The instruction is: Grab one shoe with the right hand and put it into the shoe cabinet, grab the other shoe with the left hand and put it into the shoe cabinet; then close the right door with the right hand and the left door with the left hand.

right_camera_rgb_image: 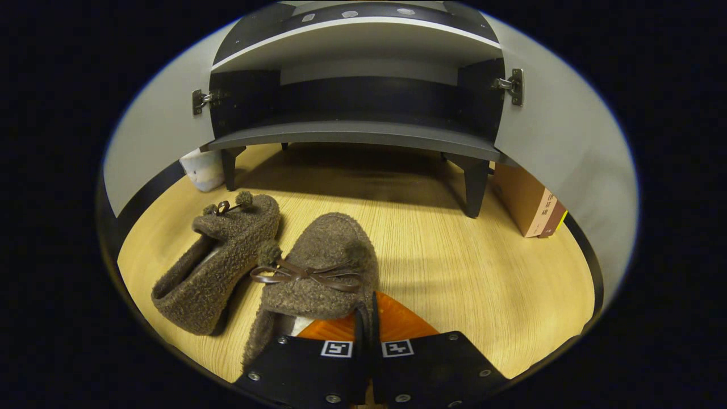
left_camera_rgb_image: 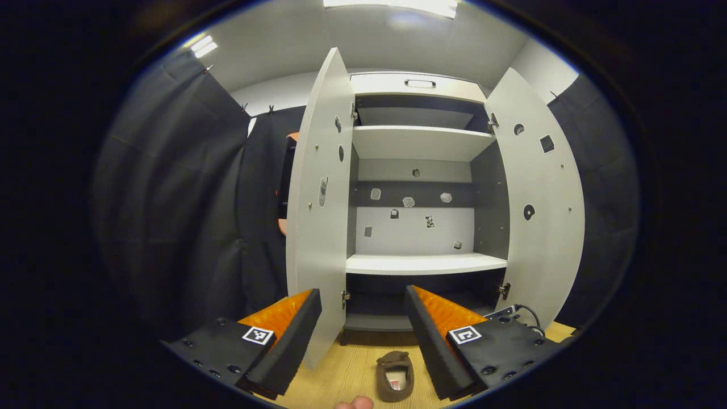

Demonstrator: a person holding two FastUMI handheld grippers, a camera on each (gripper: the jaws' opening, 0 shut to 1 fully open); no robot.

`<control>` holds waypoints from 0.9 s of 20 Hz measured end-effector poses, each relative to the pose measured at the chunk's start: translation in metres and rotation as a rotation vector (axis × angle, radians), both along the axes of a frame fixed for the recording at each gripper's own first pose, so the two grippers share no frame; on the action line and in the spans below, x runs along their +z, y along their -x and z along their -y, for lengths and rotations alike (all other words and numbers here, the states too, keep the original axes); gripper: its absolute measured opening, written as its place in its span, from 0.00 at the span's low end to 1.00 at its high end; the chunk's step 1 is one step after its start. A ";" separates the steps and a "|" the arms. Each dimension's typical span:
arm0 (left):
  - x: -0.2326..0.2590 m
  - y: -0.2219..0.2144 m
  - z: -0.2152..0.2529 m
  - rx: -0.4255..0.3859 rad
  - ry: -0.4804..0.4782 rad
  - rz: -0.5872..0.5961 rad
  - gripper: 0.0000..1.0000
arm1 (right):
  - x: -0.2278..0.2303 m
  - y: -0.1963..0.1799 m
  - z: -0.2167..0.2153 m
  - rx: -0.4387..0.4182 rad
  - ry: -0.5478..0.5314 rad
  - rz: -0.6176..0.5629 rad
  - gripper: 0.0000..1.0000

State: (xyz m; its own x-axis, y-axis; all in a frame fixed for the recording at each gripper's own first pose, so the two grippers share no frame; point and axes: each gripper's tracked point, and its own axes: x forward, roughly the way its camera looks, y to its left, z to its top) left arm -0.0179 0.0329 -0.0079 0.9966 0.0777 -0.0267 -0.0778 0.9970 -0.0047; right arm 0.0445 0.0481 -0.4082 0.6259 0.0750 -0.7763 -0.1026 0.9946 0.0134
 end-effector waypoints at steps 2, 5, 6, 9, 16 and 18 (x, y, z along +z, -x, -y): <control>-0.002 0.001 0.000 0.003 0.007 -0.001 0.96 | 0.014 0.001 0.002 0.005 -0.008 0.042 0.04; -0.006 0.002 0.002 0.002 0.009 -0.008 0.94 | 0.050 0.008 0.007 0.018 -0.036 0.110 0.04; -0.007 0.002 0.002 0.001 0.008 -0.012 0.96 | 0.064 0.011 0.008 0.014 -0.046 0.129 0.04; -0.010 0.000 0.006 -0.005 0.004 -0.012 0.96 | 0.111 0.014 0.015 0.002 -0.044 0.215 0.04; -0.010 -0.004 0.026 -0.059 -0.004 0.004 0.96 | 0.262 -0.005 0.010 -0.025 -0.102 0.497 0.04; -0.008 -0.004 0.030 -0.068 -0.018 0.011 0.93 | 0.309 -0.029 0.007 -0.024 -0.100 0.592 0.04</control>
